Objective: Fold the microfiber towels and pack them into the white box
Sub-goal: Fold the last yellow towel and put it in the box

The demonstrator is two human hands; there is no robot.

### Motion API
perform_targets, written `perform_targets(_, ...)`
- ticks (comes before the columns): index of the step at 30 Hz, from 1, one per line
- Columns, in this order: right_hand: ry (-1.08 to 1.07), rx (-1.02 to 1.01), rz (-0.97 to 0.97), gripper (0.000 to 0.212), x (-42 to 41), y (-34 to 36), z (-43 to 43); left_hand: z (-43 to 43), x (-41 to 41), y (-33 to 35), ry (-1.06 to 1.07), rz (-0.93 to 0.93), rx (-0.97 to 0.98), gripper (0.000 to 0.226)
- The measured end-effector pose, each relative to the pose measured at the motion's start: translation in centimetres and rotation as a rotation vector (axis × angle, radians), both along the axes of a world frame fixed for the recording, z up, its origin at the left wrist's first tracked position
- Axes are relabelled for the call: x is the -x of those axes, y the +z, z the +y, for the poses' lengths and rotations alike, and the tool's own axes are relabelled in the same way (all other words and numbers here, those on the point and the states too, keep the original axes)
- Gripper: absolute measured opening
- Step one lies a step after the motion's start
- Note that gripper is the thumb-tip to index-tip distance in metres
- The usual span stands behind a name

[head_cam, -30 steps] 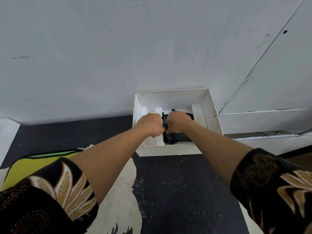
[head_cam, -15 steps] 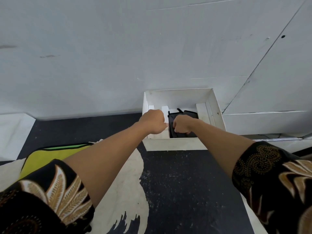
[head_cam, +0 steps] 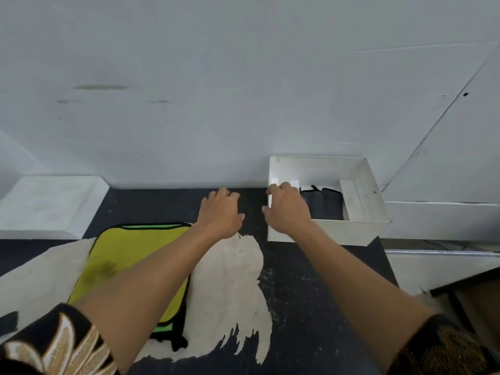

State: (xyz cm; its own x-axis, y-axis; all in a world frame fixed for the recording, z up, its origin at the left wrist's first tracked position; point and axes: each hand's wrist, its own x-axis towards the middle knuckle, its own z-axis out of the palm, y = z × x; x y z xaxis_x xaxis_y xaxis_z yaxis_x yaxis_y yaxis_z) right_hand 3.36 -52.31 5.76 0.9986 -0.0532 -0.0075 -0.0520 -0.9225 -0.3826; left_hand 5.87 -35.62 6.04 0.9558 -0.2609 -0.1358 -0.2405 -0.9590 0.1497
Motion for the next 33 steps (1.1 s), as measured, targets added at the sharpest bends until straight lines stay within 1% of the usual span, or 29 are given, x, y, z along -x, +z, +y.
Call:
perform_targets(2,0.023,-0.038,-0.006,0.044,1.7,-0.7,3.3,3.7,1.4,-0.9,0.056,0.007,-0.010,0.059)
perform_targets(4,0.037,-0.052,0.030,0.048,3.1,-1.8,6.5,7.5,2.8,-1.9,0.115,0.025,-0.011,0.060)
perform_targets(7,0.038,-0.059,0.129,0.053,5.2,-4.1,11.9,13.7,4.8,-3.4,0.207,0.087,-0.004,0.061)
perform_targets(12,0.037,-0.092,0.270,0.051,7.2,-7.3,20.1,23.7,7.6,-6.0,0.321,0.176,-0.024,0.063)
perform_targets(14,0.015,-0.102,0.317,0.050,7.6,-8.4,22.8,27.3,8.3,-6.9,0.369,0.204,-0.032,0.061)
perform_targets(17,-0.007,-0.090,0.350,0.055,8.1,-9.9,25.9,31.6,9.1,-8.1,0.448,0.238,-0.035,0.054)
perform_targets(20,0.016,-0.050,0.400,0.058,8.7,-11.3,27.9,34.6,9.8,-9.1,0.490,0.292,-0.026,0.055)
perform_targets(23,0.061,0.051,0.481,0.064,9.8,-12.4,29.1,36.5,10.8,-10.7,0.496,0.363,0.051,0.059)
perform_targets(26,0.060,0.124,0.468,0.073,10.7,-13.2,29.6,37.5,11.8,-12.0,0.502,0.421,0.131,0.061)
perform_targets(29,0.011,0.124,0.432,0.072,11.1,-13.5,29.8,37.9,12.1,-12.7,0.536,0.379,0.192,0.056)
perform_targets(33,-0.150,0.097,0.377,0.061,12.0,-13.5,30.1,38.2,11.5,-12.9,0.619,0.316,0.218,0.043)
